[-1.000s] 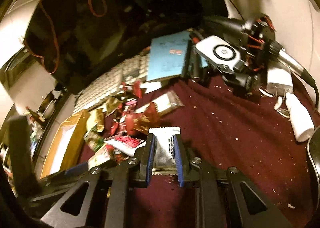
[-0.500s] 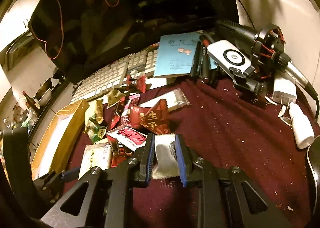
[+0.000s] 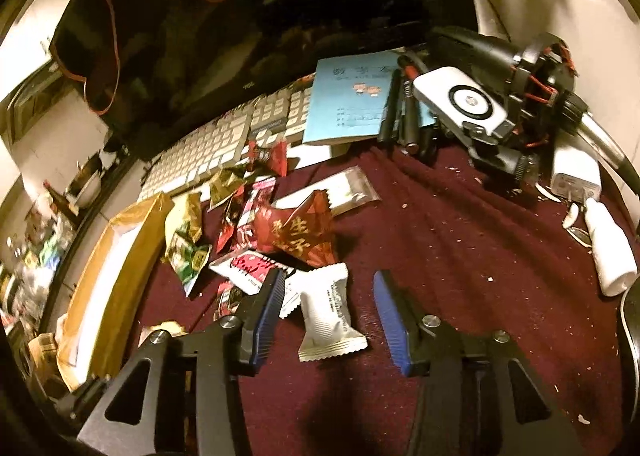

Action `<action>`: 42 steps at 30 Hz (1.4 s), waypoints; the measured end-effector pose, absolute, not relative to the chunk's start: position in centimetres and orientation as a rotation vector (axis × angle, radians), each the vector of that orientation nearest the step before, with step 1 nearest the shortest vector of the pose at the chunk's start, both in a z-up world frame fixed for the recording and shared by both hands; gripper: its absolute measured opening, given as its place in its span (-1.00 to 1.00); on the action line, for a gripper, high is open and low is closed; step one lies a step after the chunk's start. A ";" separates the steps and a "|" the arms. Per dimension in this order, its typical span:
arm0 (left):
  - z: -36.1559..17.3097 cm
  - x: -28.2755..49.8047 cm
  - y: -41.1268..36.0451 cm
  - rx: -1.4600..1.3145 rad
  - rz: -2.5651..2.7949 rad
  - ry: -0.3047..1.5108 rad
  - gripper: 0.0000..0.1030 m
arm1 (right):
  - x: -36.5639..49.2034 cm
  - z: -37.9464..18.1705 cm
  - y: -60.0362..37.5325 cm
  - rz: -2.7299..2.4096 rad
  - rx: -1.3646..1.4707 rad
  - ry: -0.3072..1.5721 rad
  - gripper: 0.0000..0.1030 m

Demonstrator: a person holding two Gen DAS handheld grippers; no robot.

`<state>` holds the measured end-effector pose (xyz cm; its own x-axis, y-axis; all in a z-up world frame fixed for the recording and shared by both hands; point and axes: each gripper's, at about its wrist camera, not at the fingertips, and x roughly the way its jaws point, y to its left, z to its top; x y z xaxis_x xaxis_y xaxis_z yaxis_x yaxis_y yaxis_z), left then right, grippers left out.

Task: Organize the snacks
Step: 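Carry both snacks to the white box and release them there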

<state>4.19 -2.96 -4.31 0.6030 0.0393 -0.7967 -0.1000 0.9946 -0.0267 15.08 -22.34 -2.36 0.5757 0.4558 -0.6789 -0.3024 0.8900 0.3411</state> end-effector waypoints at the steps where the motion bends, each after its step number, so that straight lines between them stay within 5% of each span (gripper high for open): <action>1: -4.3 4.3 -3.0 -0.069 0.080 0.932 0.37 | 14.9 -2.3 -22.0 0.463 0.172 0.849 -0.06; 6: -4.2 4.9 -2.2 -0.131 0.057 0.962 0.41 | 14.8 -2.9 -20.4 0.390 0.052 0.888 -0.56; 10: -4.5 5.5 -2.5 -0.096 0.072 0.942 0.38 | 14.4 -3.0 -19.4 0.369 -0.005 0.863 -0.61; 19: -0.5 0.9 -0.9 -0.192 -0.013 0.758 0.33 | 12.1 -0.1 -21.0 0.486 0.154 0.750 -0.63; 26: 3.9 -2.1 8.0 -0.339 0.178 0.669 0.33 | 9.5 3.9 -14.0 0.762 0.156 0.699 -0.63; 42: -2.9 -4.1 19.2 -0.439 0.415 0.805 0.33 | 6.4 -0.9 3.4 0.910 -0.144 0.793 -0.62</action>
<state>-4.15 19.18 -2.92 0.6231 0.1862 -0.7596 -0.5107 0.8325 -0.2149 6.45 3.37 -0.88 0.3566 0.6517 -0.6694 -0.7524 0.6251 0.2077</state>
